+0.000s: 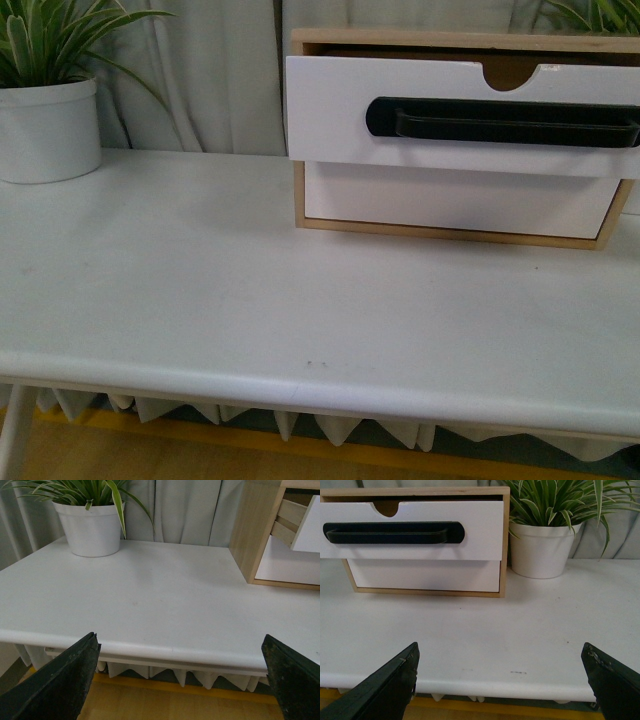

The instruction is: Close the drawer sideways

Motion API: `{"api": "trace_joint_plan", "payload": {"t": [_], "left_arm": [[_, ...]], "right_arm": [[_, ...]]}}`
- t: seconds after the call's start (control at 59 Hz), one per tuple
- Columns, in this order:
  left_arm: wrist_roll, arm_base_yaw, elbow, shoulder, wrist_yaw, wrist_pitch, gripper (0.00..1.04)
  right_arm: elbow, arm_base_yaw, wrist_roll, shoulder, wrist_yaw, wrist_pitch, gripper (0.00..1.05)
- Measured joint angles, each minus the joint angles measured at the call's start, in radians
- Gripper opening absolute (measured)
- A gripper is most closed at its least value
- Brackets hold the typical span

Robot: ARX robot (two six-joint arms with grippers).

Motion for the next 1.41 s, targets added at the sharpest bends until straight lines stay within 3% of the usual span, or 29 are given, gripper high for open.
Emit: {"api": "trace_joint_plan", "payload": {"t": [1.085,1.136,1.186,1.22,1.271,1.356,1.407], "left_arm": [[0.0,0.0,0.0,0.0,0.0,0.0,0.98],[0.0,0.0,0.0,0.0,0.0,0.0,0.98],[0.013,-0.025,0.015,0.02,-0.069,-0.046,0.98],[0.041,-0.076,0.053,0.075,-0.225,-0.138,0.98],[0.066,-0.127,0.079,0.141,-0.357,-0.188,0.98],[0.169,-0.211,0.09,0.233,-0.478,-0.093,0.98],[0.26,-0.241,0.099,0.282,-0.493,0.009,0.98]], "right_arm": [[0.0,0.0,0.0,0.0,0.0,0.0,0.95],[0.018,-0.002,0.031,0.021,-0.015,-0.054,0.95],[0.059,-0.014,0.074,0.087,-0.045,-0.149,0.95],[0.072,-0.027,0.097,0.126,-0.06,-0.172,0.95],[0.09,-0.055,0.121,0.189,-0.101,-0.18,0.95],[0.144,-0.09,0.103,0.284,-0.164,-0.137,0.95],[0.189,-0.106,0.06,0.349,-0.195,-0.094,0.95]]}}
